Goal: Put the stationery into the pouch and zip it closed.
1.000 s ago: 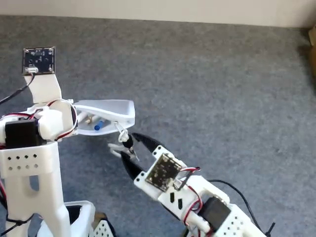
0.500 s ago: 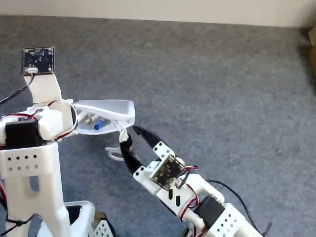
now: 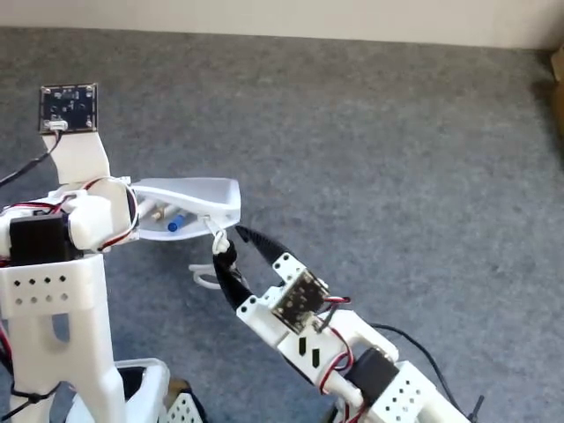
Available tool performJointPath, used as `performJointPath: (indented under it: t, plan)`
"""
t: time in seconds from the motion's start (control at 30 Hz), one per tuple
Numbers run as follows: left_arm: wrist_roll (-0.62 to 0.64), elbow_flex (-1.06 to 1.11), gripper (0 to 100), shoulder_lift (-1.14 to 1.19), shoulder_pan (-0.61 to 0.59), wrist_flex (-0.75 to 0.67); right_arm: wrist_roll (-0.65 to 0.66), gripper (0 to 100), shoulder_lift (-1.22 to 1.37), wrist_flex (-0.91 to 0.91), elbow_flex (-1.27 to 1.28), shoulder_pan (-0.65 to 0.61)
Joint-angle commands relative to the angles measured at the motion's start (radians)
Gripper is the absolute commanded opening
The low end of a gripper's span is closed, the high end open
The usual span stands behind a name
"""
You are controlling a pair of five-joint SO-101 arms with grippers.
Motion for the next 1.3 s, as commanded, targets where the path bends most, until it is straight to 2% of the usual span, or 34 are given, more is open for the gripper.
performJointPath:
  t: [0.0, 0.17, 0.27, 0.73, 0.93, 1.1, 1.27]
  plan:
    - [0.011, 0.022, 1, 0.038, -0.004, -0.017, -0.014, 16.6, 0.110, -0.028, -0.059, -0.012]
    - [0.011, 0.022, 1, 0.038, -0.004, -0.014, -0.035, 16.6, 0.179, -0.028, -0.114, -0.012]
    - [0.011, 0.022, 1, 0.038, -0.004, -0.014, -0.071, 16.6, 0.162, -0.028, -0.116, -0.007]
    - [0.009, 0.022, 1, 0.038, -0.004, -0.018, -0.071, 16.6, 0.093, -0.031, -0.116, -0.012]
    - [0.009, 0.022, 1, 0.038, -0.004, -0.018, -0.071, 16.4, 0.099, -0.107, -0.108, -0.010]
    - [0.009, 0.024, 1, 0.038, -0.005, -0.017, -0.069, 9.2, 0.099, -0.111, -0.108, -0.010]
    - [0.009, 0.024, 1, 0.038, -0.007, -0.015, -0.069, 6.4, 0.099, -0.110, -0.108, -0.008]
